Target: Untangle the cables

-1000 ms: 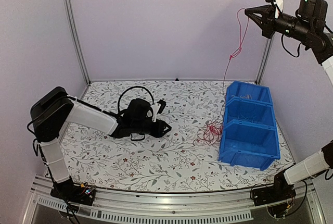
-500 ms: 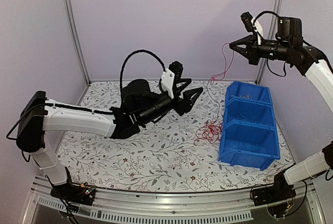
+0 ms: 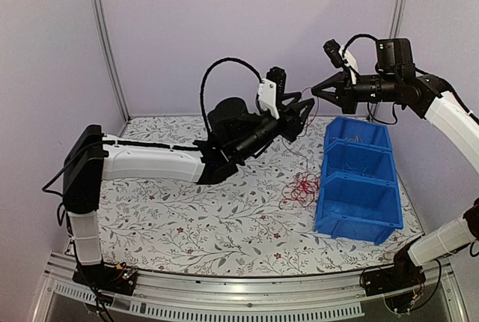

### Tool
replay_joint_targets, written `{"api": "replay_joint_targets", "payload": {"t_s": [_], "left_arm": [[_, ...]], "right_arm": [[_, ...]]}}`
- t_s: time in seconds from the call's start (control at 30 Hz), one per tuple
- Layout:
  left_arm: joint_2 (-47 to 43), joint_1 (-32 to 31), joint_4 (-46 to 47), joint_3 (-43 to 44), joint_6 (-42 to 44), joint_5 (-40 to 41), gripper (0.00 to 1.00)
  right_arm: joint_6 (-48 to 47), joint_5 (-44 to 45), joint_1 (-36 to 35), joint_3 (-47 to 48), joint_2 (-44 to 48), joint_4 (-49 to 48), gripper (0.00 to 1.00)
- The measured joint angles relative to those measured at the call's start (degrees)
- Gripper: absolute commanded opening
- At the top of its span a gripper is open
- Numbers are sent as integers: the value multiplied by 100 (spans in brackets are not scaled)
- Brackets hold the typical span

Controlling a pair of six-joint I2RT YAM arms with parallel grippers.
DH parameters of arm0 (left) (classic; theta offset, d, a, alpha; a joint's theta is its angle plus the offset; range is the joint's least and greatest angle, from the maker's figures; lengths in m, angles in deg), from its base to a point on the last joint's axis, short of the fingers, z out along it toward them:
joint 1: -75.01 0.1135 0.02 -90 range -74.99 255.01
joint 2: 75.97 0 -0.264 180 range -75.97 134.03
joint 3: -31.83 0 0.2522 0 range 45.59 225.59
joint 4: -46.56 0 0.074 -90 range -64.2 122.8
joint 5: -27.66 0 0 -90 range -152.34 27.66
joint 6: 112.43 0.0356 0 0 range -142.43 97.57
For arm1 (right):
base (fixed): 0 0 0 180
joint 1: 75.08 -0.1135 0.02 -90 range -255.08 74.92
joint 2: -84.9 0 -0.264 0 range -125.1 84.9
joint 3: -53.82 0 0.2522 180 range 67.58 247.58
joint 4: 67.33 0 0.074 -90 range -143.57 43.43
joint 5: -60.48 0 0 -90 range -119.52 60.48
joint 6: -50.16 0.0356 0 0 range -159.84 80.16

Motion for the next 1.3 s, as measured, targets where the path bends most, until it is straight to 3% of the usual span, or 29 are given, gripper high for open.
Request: {"api": "replay_joint_targets", "payload": {"t_s": [0.2,0.33,0.43,0.57,0.73,0.9,0.97,1.13,1.3], "left_arm": [[428,35,-186,363,-450,195,23],[898,142,-330,953,-914,337,11],[1423,310,-431,1526,-1250,352,7],[2218,507,-767,2131,-1582,411,6],[2924,608,-1342,2155,-2039,413,4],[3132,621,-1644,1755,-2350,297,4],[3080,621,-1552,1414,-2404,247,7],[2540,619,-1237,146,-2437,131,33],[1237,511,-466,-1508,-2234,186,47]], "right_arm": [[4,-35,-68,0,0,33,0],[-11,-319,-116,140,-17,289,0],[-50,-612,-114,531,-35,586,0],[-90,-986,136,1690,-31,855,0],[-46,-1215,621,3611,28,811,0],[-46,-1290,603,4157,297,667,0],[-46,-1239,603,3987,365,577,0],[-31,-994,605,3018,345,461,0],[70,-885,614,2022,295,437,0]]}}
